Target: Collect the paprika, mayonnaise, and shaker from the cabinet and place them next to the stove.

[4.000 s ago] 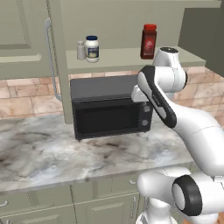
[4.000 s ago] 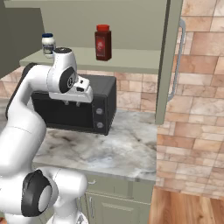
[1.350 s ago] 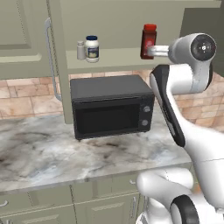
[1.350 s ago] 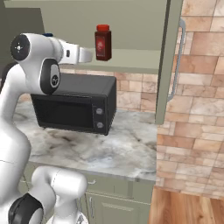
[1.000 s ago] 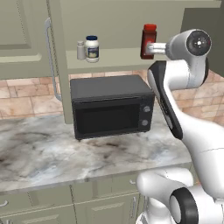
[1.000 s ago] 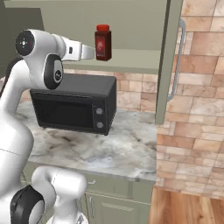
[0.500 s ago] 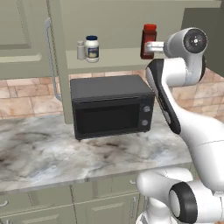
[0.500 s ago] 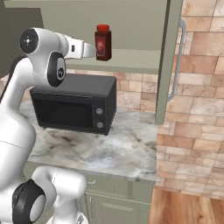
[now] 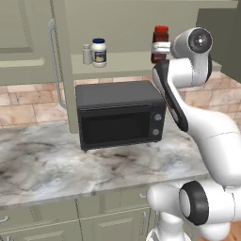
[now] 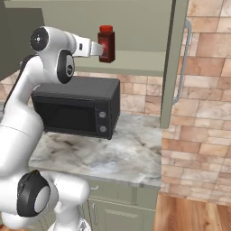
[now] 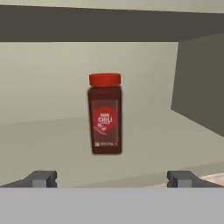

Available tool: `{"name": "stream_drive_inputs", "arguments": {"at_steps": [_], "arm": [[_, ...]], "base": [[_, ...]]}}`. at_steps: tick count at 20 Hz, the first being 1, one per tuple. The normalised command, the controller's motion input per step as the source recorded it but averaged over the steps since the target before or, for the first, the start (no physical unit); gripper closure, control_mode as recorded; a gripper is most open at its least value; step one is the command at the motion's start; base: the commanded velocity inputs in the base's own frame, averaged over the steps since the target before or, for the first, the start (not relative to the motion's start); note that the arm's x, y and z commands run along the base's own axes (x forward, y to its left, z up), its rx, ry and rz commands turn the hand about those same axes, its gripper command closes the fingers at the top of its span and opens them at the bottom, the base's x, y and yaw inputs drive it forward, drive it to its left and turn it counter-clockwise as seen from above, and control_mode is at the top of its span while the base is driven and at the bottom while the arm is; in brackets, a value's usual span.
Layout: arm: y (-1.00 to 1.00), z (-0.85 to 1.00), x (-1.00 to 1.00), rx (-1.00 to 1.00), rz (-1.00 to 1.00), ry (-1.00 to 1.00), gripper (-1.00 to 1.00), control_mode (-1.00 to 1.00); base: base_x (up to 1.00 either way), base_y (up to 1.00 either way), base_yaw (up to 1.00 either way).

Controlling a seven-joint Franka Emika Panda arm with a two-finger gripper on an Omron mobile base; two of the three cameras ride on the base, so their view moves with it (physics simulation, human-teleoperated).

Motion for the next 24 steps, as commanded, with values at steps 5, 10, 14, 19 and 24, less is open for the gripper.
{"name": "stream_drive_inputs", "arguments": {"at_steps": [5, 10, 14, 19, 24], "arm": [[-0.01, 0.00, 0.47, 0.00, -0.02, 0.00, -1.00, -1.00], [0.00, 0.00, 0.46, -0.01, -0.03, 0.00, -1.00, -1.00], [0.01, 0.00, 0.40, 0.00, -0.04, 0.01, -1.00, -1.00], [0.00, 0.00, 0.28, -0.01, -0.02, 0.00, -1.00, -1.00], [0.00, -0.01, 0.32, -0.01, -0.01, 0.01, -1.00, -1.00]], "base": [[0.00, 0.00, 0.00], [0.00, 0.00, 0.00], [0.00, 0.00, 0.00], [0.00, 0.00, 0.00], [0.00, 0.00, 0.00]]}}
